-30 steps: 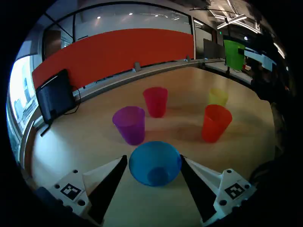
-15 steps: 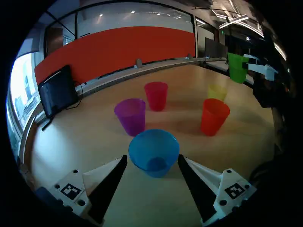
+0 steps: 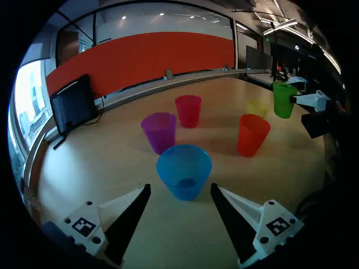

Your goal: Pour water

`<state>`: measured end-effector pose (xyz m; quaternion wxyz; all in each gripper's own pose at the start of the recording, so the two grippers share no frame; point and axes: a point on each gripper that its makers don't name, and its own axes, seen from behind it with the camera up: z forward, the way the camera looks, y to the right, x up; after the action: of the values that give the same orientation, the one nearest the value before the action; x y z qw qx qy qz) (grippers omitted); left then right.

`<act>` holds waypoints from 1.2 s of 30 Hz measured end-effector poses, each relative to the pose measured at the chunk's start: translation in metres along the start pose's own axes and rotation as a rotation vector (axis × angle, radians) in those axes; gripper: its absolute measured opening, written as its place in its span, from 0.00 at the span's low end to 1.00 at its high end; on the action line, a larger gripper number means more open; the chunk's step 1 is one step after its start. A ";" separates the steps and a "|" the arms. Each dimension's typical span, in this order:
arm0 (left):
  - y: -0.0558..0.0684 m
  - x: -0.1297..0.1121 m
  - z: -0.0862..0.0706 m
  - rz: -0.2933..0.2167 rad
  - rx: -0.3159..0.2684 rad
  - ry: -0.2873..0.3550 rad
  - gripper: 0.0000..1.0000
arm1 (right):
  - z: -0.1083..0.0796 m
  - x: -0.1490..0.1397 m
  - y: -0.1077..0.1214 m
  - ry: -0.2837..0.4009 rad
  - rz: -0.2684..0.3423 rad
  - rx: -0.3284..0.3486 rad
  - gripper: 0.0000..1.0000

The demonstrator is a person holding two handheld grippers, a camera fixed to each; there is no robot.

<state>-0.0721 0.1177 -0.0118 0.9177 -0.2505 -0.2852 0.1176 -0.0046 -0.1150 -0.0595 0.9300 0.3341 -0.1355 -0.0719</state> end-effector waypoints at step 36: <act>-0.003 -0.001 -0.008 0.004 -0.001 -0.006 0.99 | 0.006 -0.080 -0.015 -0.229 -0.048 0.087 0.90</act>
<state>-0.0679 0.1122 -0.0164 0.9164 -0.2512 -0.2876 0.1198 -0.0830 -0.1119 -0.0809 0.8912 0.3667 -0.2357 -0.1257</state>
